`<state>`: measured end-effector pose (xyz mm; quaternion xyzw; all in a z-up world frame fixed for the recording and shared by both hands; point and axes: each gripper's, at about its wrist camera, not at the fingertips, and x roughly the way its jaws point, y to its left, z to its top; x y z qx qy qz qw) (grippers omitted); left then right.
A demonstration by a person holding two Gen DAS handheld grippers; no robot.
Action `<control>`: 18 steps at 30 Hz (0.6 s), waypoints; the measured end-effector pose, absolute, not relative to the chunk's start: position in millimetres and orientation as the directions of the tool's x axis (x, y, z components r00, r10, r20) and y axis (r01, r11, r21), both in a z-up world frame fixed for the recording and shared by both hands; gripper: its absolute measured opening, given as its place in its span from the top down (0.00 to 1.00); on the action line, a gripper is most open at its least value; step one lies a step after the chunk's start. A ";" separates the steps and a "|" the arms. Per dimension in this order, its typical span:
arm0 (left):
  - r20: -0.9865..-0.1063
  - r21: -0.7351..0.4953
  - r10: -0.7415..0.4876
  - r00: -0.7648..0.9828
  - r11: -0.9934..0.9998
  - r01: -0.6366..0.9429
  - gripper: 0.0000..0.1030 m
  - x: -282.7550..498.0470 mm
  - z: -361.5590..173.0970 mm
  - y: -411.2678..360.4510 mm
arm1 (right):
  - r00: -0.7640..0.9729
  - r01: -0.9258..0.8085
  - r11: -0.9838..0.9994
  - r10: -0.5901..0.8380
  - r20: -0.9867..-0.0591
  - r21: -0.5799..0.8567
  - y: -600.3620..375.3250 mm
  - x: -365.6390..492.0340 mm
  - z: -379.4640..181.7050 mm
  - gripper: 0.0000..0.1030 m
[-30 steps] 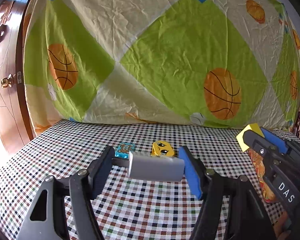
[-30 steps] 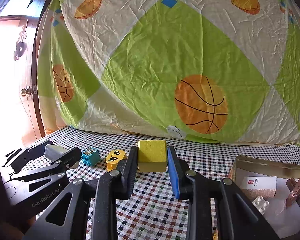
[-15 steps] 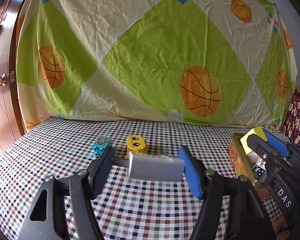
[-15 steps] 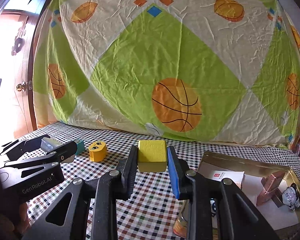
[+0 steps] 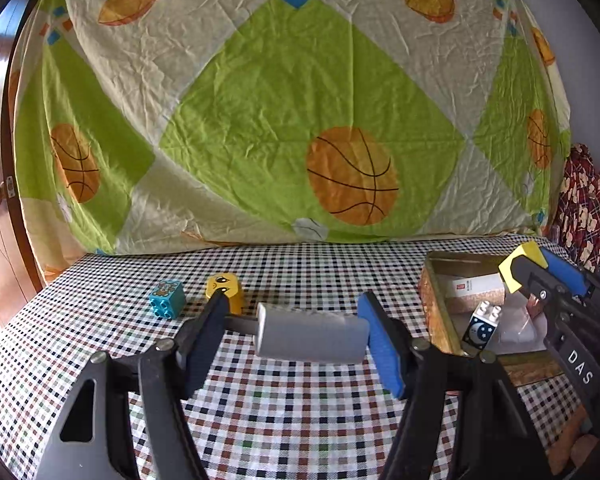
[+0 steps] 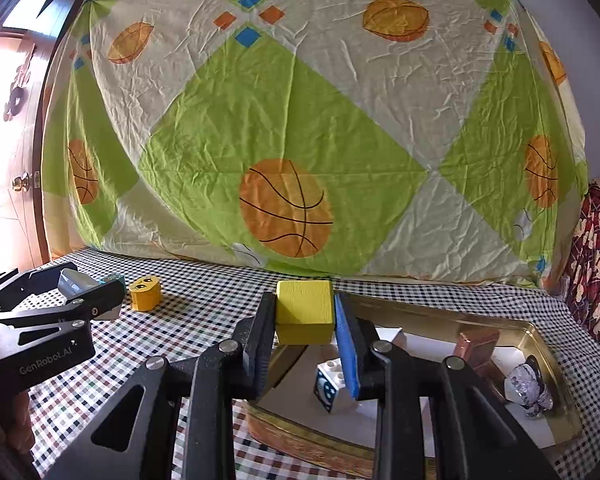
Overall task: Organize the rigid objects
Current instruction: 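Carry the charger plug and yellow cube over the tin tray with both tools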
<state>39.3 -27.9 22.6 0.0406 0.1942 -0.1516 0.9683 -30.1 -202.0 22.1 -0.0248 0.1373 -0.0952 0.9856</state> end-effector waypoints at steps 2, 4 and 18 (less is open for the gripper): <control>-0.385 0.029 -0.284 0.878 0.947 0.319 0.35 36.3 23.6 -36.7 | 0.940 0.201 0.977 -0.213 -0.266 -0.072 -213.5 -34.3 21.5 0.70; -0.383 0.037 -0.290 0.877 0.944 0.328 0.35 32.9 23.9 -45.7 | 0.937 0.216 0.975 -0.224 -0.267 -0.061 -223.8 -37.3 21.6 0.70; -0.387 0.047 -0.351 0.853 0.916 0.398 0.35 20.6 25.2 -95.3 | 0.922 0.293 0.956 -0.283 -0.264 -0.001 -280.2 -55.4 23.3 0.70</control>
